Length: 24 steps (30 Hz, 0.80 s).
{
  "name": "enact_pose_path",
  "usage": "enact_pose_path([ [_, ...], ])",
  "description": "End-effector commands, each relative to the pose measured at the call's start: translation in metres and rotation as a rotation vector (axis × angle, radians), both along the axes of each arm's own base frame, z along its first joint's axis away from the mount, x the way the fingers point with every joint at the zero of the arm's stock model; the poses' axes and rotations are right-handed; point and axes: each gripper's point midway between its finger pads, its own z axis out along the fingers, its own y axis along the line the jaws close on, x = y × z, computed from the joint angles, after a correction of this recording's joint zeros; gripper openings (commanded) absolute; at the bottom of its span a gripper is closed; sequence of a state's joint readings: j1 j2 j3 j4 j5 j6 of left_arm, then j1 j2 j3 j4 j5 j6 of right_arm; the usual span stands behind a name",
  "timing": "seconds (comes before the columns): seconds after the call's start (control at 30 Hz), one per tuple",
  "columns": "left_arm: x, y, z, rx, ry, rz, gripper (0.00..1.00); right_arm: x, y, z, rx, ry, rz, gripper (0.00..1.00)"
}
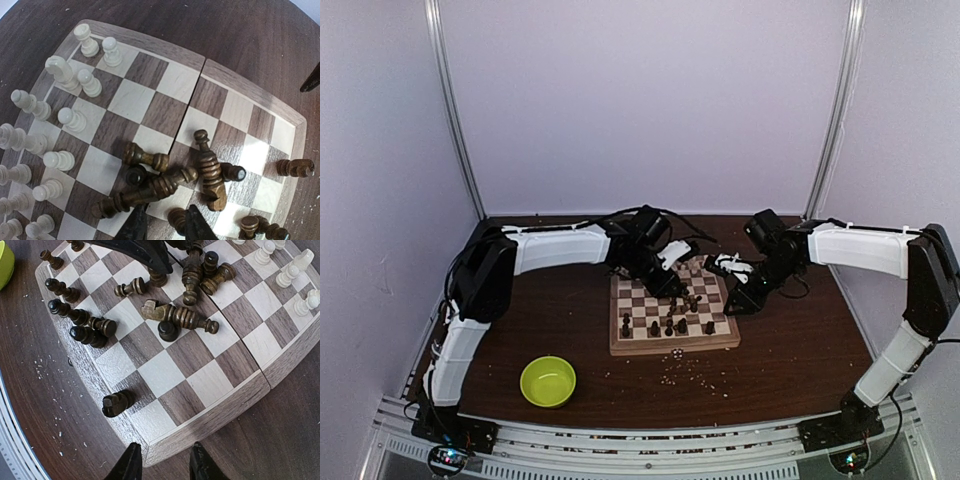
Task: Set up the chess pieces on the board
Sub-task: Pick up the pawn from the chessboard.
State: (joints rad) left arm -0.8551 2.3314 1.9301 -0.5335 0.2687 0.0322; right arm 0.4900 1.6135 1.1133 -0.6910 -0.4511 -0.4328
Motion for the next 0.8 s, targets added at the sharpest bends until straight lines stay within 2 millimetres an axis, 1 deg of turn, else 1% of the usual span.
enact_pose_path([
  [0.0,-0.005,-0.005,0.027,-0.061,-0.037,-0.015,0.30,0.003,-0.001,0.008,0.019,-0.017,-0.016,0.34],
  [0.07,-0.006,-0.006,0.029,-0.072,-0.029,-0.019,0.30,0.003,0.000,0.009,0.020,-0.017,-0.015,0.34],
  [0.13,-0.008,-0.007,0.026,-0.076,-0.016,-0.027,0.30,0.003,0.000,0.009,0.021,-0.017,-0.015,0.34],
  [0.3,-0.014,-0.007,0.013,-0.058,0.022,-0.041,0.32,0.002,0.000,0.009,0.020,-0.017,-0.015,0.34],
  [0.4,-0.017,-0.007,0.011,-0.058,0.035,-0.051,0.33,0.003,-0.001,0.009,0.020,-0.017,-0.017,0.34],
  [0.47,-0.018,-0.007,0.014,-0.064,0.030,-0.055,0.33,0.003,-0.001,0.008,0.021,-0.015,-0.016,0.34],
  [0.67,-0.008,-0.010,0.035,-0.098,-0.034,-0.035,0.33,0.002,0.000,0.007,0.021,-0.011,-0.014,0.34],
  [0.77,-0.011,-0.012,0.034,-0.100,-0.017,-0.054,0.33,0.002,0.000,0.008,0.021,-0.010,-0.014,0.34],
])
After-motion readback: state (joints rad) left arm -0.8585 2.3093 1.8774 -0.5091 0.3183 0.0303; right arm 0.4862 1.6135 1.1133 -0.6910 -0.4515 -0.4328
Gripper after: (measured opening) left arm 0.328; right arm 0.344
